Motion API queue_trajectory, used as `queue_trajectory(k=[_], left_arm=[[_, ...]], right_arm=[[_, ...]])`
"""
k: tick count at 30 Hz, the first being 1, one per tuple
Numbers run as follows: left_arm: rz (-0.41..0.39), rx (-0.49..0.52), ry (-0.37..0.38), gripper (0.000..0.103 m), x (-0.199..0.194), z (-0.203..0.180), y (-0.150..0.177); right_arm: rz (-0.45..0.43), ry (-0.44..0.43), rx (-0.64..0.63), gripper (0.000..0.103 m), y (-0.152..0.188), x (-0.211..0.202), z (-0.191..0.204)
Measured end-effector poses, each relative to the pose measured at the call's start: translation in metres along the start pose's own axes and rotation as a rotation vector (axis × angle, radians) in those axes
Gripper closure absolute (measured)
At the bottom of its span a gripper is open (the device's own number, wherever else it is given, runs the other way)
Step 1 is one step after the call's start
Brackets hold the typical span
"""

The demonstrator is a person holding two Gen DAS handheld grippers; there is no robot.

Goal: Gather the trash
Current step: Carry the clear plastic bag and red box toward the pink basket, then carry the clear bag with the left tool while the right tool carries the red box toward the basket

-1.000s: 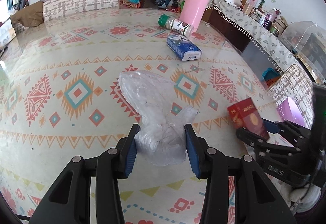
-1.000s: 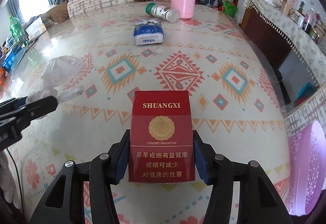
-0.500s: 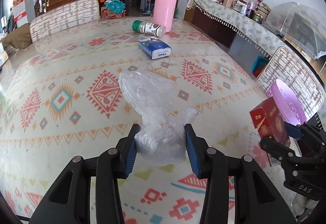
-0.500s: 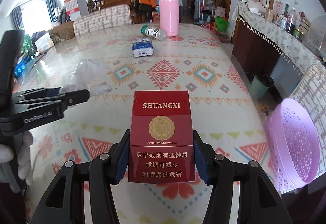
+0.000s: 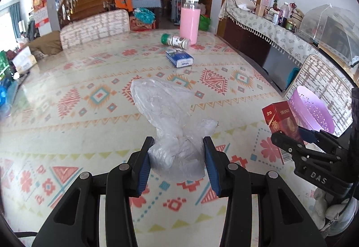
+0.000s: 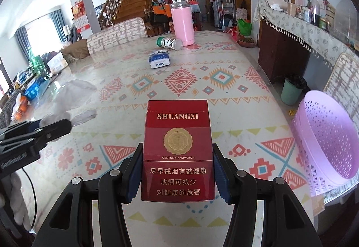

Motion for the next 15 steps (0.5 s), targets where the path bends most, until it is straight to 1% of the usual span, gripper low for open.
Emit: queue_trajectory(k=[4, 11, 15], left_arm=[[-0.021, 0.016, -0.042, 0.060, -0.011, -0.008, 0.004], [-0.042, 0.060, -0.128, 0.060, -0.015, -0.021, 0.011], [-0.044, 0.059, -0.145, 0.060, -0.016, -0.022, 0.013]], right_arm=[[-0.012, -0.009, 0.021, 0.043, 0.006, -0.006, -0.002], [-0.027, -0.012, 0.030, 0.043, 0.012, -0.014, -0.004], [-0.042, -0.002, 0.017, 0.043, 0.014, -0.020, -0.002]])
Point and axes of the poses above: each gripper's, at about its wrist camera, not at the fingertips, and x roughly the way its jaws point, z to its left, y to its underside, the point moved 5 cm from there along x, roughly the way its jaws point
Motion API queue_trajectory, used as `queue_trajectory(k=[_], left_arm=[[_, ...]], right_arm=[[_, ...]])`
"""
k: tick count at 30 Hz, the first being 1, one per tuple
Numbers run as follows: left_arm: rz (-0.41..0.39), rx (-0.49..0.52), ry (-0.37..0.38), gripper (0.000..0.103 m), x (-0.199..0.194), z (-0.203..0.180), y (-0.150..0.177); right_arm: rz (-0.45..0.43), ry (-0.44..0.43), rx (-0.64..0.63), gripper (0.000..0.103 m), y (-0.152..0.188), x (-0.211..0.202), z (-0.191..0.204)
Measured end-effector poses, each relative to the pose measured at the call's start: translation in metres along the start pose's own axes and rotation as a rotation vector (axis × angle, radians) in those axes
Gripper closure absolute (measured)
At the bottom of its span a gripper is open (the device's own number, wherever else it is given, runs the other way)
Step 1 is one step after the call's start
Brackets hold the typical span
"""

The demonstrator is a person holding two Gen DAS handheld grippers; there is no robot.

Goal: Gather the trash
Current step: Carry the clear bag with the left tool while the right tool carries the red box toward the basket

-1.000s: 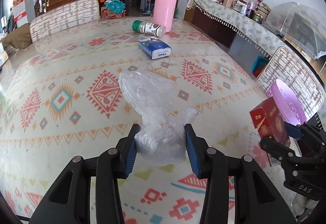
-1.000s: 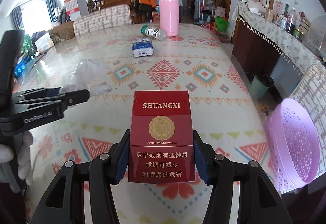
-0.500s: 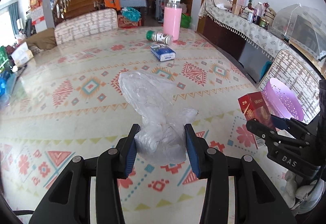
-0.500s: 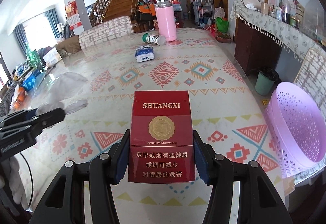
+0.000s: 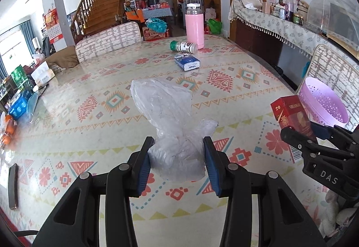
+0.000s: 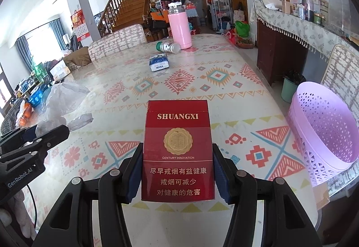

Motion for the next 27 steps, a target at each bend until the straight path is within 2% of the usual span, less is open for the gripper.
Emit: queue_trajectory(k=[11, 27], left_arm=[[0.005, -0.001, -0.020, 0.060, 0.007, -0.002, 0.004], [0.015, -0.032, 0.014, 0.060, 0.008, 0.003, 0.012]], right_arm=[[-0.026, 0.018, -0.029, 0.043, 0.004, -0.009, 0.006], [-0.016, 0.021, -0.028, 0.043, 0.007, -0.009, 0.014]])
Point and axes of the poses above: each gripper's, at about its wrist camera, not at the fingertips, and x roughly the way its jaws point, z to its left, y to its underside, the point moved 5 cm from there along x, roughly the way its jaws point
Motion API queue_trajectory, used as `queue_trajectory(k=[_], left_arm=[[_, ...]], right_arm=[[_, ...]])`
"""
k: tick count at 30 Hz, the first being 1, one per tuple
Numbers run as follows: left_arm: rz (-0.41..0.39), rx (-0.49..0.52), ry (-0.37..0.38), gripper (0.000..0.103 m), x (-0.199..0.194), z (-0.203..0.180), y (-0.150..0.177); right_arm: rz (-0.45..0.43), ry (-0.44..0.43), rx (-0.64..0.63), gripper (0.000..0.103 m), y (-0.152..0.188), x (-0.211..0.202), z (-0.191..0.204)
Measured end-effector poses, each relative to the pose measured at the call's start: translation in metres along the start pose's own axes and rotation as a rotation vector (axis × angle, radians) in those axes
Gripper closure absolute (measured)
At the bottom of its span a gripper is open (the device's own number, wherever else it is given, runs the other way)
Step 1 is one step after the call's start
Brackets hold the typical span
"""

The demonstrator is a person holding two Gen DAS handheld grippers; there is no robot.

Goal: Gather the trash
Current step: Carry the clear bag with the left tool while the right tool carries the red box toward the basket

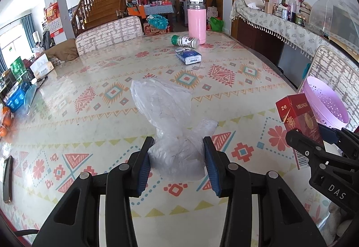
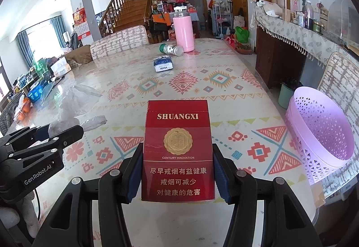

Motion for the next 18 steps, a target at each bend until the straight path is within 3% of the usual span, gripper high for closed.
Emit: queue_trajectory(k=[18], left_arm=[[-0.079, -0.009, 0.008, 0.060, -0.051, 0.006, 0.009]], right_arm=[[-0.078, 0.005, -0.030, 0.043, 0.007, -0.047, 0.018]])
Point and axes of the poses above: each gripper's, at about its wrist camera, not at the fingertips, and x roughly the way its jaws point, z to its left, y to its underside, the point moved 5 cm from there along x, roughly the way its jaws point
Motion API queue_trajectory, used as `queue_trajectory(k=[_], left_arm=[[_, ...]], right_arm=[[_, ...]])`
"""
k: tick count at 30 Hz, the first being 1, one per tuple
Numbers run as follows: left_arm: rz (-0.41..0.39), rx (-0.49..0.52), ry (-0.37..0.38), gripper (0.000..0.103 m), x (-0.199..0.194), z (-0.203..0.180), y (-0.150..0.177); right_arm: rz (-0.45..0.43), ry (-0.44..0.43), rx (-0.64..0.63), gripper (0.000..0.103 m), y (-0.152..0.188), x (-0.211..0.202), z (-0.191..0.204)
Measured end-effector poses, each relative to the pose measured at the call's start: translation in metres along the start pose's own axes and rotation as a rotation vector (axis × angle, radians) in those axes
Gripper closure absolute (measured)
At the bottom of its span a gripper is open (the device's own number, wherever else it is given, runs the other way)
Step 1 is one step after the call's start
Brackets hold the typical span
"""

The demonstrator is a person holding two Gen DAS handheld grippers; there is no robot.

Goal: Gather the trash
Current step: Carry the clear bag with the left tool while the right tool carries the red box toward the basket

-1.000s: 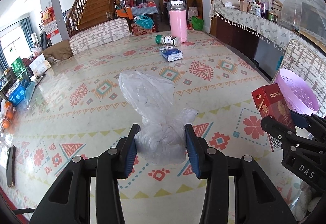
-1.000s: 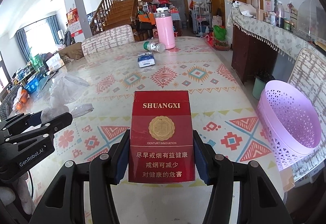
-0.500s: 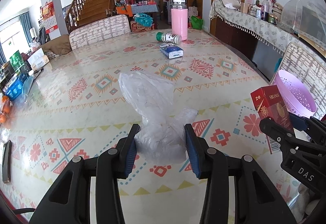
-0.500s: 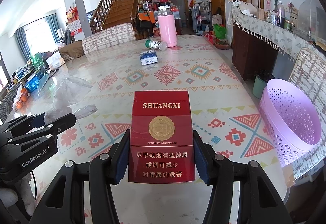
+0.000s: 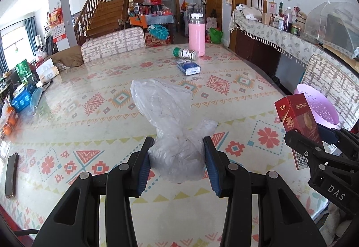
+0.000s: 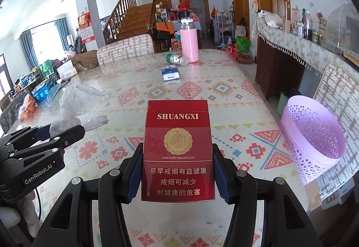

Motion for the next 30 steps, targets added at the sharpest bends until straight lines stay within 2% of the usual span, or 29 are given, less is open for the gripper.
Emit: queue_trajectory(k=[14, 30], left_arm=[[-0.073, 0.028, -0.001, 0.060, -0.042, -0.017, 0.002], [-0.050, 0.099, 0.006, 0.060, -0.034, -0.044, 0.006]], right_arm=[[-0.085, 0.008, 0.008, 0.043, 0.004, -0.049, -0.006], [-0.088, 0.032, 0.075, 0.043, 0.010, -0.059, -0.043]])
Point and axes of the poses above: each gripper's, at about its wrist camera, not at the fingertips, and x roughly the way its jaws point, z to its left, y to its underside, the point moved 5 cm from there along x, roughly the way its jaws point
